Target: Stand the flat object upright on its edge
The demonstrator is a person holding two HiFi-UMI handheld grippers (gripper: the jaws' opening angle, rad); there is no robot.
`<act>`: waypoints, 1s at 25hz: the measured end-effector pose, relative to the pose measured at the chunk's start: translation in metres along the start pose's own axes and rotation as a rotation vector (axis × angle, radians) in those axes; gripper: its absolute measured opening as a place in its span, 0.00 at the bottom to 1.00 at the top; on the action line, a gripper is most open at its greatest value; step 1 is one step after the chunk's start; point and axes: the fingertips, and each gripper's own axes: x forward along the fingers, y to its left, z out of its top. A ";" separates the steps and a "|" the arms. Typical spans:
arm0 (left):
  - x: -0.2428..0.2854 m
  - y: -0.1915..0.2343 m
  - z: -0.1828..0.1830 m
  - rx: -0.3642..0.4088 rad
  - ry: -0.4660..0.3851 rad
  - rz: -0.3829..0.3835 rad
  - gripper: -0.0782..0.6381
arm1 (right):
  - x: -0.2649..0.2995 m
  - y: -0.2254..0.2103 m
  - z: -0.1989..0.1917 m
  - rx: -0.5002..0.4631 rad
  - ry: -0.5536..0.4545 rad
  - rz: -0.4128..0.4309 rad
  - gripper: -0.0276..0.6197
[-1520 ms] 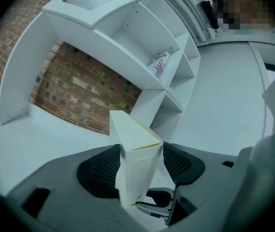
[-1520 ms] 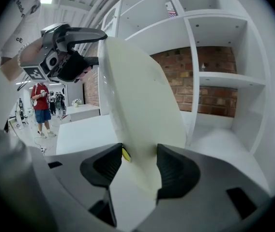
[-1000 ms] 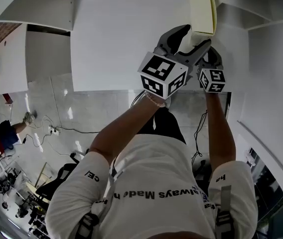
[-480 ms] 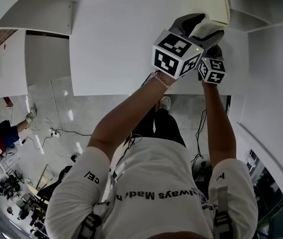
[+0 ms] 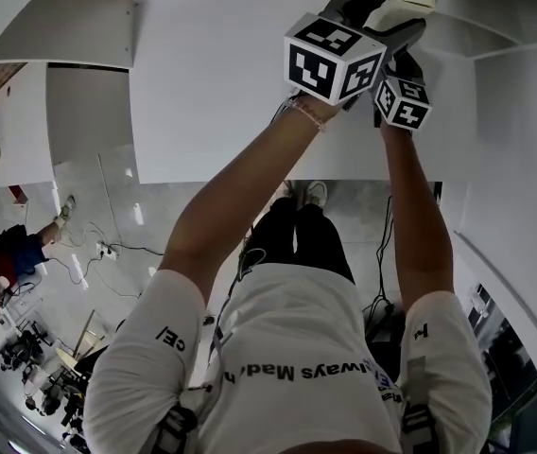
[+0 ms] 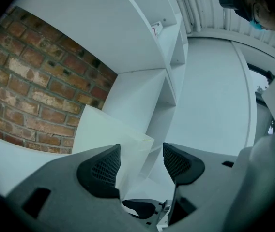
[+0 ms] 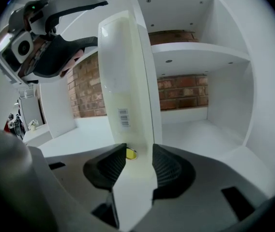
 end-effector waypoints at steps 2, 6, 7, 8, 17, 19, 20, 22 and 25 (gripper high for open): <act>0.004 0.004 0.003 0.013 0.007 -0.007 0.50 | 0.005 -0.005 0.003 0.014 -0.004 -0.014 0.30; 0.012 0.007 0.008 0.026 0.026 -0.027 0.50 | 0.011 -0.009 0.007 0.030 -0.002 -0.026 0.31; 0.013 0.009 0.008 0.029 0.029 -0.031 0.50 | 0.014 -0.008 0.008 0.025 0.001 -0.026 0.31; 0.013 0.011 0.008 0.031 0.031 -0.033 0.49 | 0.016 -0.007 0.008 0.020 0.003 -0.026 0.31; -0.026 0.007 0.000 -0.012 0.026 0.002 0.49 | -0.024 -0.001 0.026 -0.029 -0.024 -0.008 0.30; -0.051 0.007 -0.001 -0.054 -0.002 0.025 0.49 | -0.037 0.005 0.036 -0.043 -0.037 0.007 0.30; -0.065 0.007 -0.003 -0.072 -0.013 0.038 0.49 | -0.045 0.008 0.041 -0.055 -0.044 0.015 0.29; -0.091 0.005 -0.006 -0.085 -0.024 0.065 0.48 | -0.063 0.017 0.055 -0.090 -0.062 0.033 0.28; -0.134 -0.001 0.000 -0.042 -0.036 0.119 0.42 | -0.094 0.037 0.077 -0.136 -0.084 0.066 0.26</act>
